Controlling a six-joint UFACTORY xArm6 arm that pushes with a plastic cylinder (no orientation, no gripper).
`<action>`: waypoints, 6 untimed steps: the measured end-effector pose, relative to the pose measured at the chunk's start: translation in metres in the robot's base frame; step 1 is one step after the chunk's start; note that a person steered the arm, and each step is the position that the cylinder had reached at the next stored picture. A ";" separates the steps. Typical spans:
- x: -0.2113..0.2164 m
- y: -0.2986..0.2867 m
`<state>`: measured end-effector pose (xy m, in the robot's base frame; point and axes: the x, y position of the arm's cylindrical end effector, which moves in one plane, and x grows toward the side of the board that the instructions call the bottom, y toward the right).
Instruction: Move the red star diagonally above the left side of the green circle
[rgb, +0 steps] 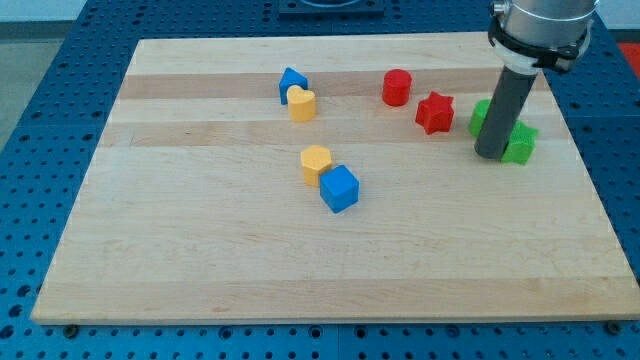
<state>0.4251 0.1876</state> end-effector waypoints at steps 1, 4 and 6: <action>0.000 -0.012; -0.030 -0.042; -0.054 -0.042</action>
